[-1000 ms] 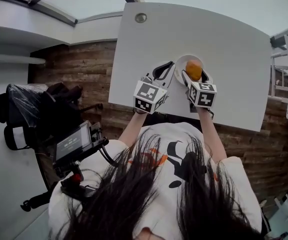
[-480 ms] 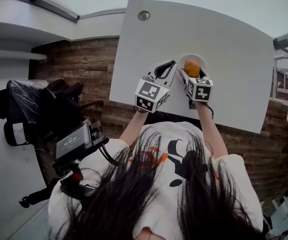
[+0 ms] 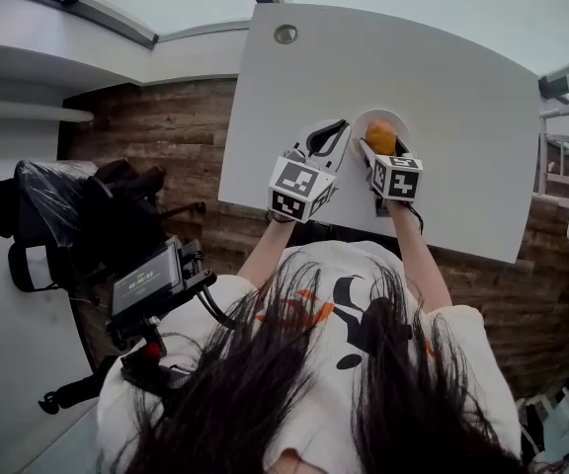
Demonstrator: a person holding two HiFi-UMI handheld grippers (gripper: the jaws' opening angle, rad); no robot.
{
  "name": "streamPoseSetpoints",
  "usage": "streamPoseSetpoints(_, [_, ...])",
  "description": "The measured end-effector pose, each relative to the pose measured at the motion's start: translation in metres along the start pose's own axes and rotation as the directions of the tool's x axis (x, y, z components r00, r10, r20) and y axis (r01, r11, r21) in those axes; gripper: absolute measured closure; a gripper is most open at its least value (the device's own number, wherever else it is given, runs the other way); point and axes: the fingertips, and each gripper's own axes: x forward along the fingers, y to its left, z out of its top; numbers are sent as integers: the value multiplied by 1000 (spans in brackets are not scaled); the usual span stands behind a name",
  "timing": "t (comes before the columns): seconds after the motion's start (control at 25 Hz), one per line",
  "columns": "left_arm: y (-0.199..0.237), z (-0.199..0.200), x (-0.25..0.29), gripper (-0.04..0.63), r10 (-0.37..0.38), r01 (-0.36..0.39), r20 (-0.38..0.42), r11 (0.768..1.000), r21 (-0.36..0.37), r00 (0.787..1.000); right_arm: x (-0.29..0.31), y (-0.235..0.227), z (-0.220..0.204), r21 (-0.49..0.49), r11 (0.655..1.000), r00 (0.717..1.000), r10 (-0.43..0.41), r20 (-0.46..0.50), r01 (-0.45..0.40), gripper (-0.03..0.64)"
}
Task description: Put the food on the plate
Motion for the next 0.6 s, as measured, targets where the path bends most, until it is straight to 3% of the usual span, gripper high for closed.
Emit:
streamPoseSetpoints(0.28, [0, 3, 1, 589, -3, 3, 6, 1000, 0, 1000, 0, 2, 1, 38, 999, 999, 32, -5, -31, 250])
streamPoseSetpoints(0.6, [1, 5, 1, 589, -2, 2, 12, 1000, 5, 1000, -5, 1, 3, 28, 1000, 1000, 13, 11, -14, 249])
